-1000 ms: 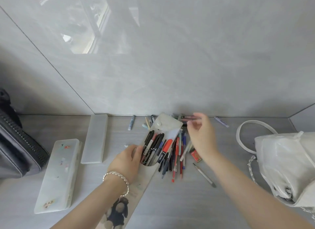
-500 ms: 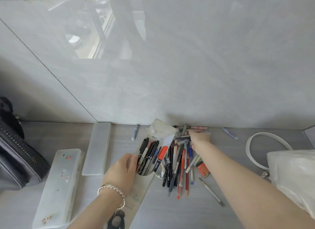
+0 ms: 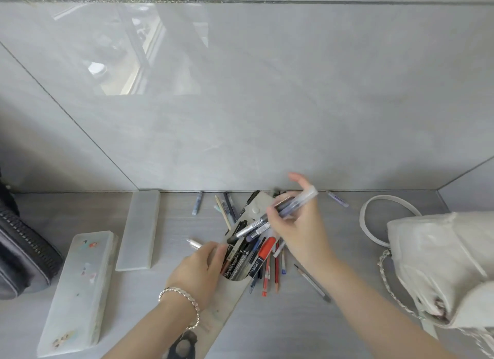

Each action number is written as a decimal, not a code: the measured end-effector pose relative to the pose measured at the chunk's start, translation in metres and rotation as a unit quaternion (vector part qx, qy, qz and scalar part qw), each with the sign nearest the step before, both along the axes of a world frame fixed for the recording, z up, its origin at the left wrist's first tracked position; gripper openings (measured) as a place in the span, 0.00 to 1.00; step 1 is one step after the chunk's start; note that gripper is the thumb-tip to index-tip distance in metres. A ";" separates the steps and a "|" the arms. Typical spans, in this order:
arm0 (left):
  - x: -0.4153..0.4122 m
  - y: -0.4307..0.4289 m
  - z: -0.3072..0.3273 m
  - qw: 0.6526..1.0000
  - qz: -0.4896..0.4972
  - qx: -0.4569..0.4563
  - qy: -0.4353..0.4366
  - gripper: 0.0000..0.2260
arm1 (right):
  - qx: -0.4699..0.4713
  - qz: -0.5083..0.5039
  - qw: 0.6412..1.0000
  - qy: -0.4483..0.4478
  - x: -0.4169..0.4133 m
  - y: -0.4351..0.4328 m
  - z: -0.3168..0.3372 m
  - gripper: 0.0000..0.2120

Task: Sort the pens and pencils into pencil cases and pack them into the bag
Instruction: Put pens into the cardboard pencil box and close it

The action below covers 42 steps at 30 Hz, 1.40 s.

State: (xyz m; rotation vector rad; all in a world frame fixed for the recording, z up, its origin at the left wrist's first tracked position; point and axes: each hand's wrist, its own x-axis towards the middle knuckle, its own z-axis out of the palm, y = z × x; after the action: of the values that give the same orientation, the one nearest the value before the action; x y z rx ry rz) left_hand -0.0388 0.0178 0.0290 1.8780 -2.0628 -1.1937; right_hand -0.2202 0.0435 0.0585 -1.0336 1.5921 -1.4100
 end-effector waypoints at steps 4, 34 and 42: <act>-0.003 0.007 0.004 1.000 -0.009 -0.027 -0.002 0.13 | 0.044 0.029 0.998 0.046 0.015 0.012 -0.015 0.17; 0.017 0.000 -0.013 0.997 0.077 -0.004 -0.019 0.16 | 0.389 -0.080 0.898 0.188 -0.053 -0.023 -0.104 0.15; 0.017 -0.001 -0.009 0.997 0.077 -0.011 -0.018 0.15 | 0.419 -0.079 0.879 0.216 -0.052 -0.055 -0.118 0.10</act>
State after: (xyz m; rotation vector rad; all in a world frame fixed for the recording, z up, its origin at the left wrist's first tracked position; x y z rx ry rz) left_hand -0.0220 0.0167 0.0197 2.0196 -1.8985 -1.1042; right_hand -0.2719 -0.0110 -0.0595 -0.6994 2.3405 -0.4373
